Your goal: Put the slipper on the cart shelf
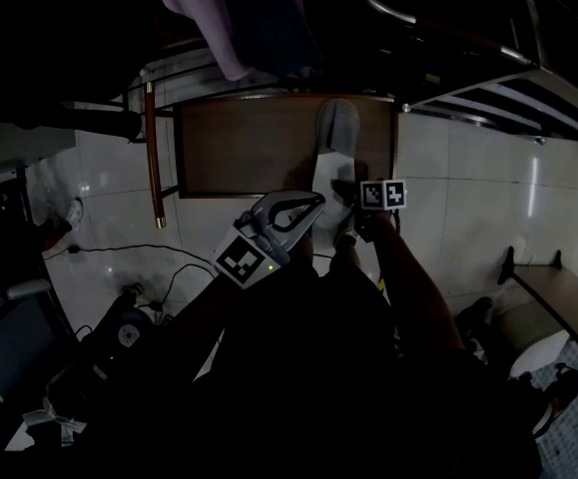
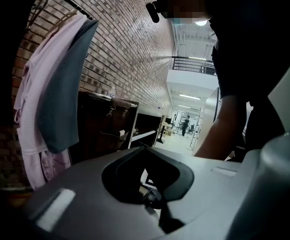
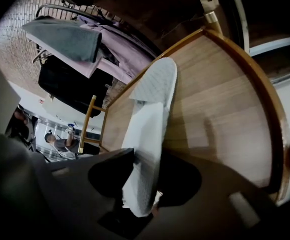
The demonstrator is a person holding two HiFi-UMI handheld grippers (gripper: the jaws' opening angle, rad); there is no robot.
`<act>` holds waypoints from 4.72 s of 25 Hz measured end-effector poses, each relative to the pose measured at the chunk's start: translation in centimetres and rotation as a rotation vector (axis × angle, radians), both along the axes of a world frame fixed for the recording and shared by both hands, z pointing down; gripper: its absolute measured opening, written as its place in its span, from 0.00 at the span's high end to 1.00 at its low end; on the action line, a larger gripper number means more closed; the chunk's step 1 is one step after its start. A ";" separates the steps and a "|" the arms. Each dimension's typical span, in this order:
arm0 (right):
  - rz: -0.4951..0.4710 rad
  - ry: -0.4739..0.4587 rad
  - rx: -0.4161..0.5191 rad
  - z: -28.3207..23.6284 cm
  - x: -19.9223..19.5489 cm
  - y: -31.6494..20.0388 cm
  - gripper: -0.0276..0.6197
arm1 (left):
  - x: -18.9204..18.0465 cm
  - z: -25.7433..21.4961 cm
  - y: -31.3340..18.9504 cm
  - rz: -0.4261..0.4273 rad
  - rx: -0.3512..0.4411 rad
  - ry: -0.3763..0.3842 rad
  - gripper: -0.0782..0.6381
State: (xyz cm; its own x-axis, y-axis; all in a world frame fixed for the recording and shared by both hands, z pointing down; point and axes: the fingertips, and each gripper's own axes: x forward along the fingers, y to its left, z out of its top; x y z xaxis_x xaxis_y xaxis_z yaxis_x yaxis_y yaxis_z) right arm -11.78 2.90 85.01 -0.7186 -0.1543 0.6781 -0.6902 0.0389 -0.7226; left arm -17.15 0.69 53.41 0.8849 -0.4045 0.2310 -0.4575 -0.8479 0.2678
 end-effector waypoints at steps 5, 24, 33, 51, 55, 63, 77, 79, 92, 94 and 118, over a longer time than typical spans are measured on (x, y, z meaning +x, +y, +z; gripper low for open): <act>0.014 -0.072 0.037 -2.2 -0.7 -0.5 0.82 | 0.0 0.1 -0.1 0.004 0.015 -0.004 0.89; 0.016 -0.126 0.542 -21.5 2.4 -1.9 0.86 | 1.8 -3.8 1.8 -0.043 0.070 0.012 0.89; 0.013 -0.089 0.905 -34.5 4.0 -2.4 0.86 | 2.5 -8.1 2.4 -0.077 0.112 0.038 0.89; 0.034 -0.033 1.223 -46.2 6.4 -1.2 0.86 | 5.3 -13.3 2.7 -0.065 0.206 0.093 0.89; 0.028 -0.038 1.231 -46.6 6.2 -1.1 0.86 | 5.4 -13.9 2.7 -0.063 0.238 0.055 0.89; 0.027 -0.040 1.224 -46.5 6.5 -1.2 0.86 | 5.6 -14.5 2.6 -0.046 0.250 0.104 0.89; 0.125 0.020 1.159 -44.9 8.1 -1.9 0.86 | 5.8 -13.5 1.3 0.022 0.240 0.087 0.89; 0.169 0.046 1.146 -44.5 9.1 -1.6 0.86 | 6.5 -13.3 1.1 0.067 0.241 0.094 0.89; 0.398 0.156 1.118 -43.1 19.1 1.1 0.86 | 15.8 -12.2 2.6 0.296 0.221 0.106 0.89; 0.406 0.150 1.123 -43.1 21.3 1.4 0.86 | 18.1 -12.4 2.9 0.302 0.228 0.106 0.89; 0.440 0.053 1.000 -37.4 41.9 3.8 0.86 | 39.6 -12.1 5.9 0.353 0.229 0.054 0.89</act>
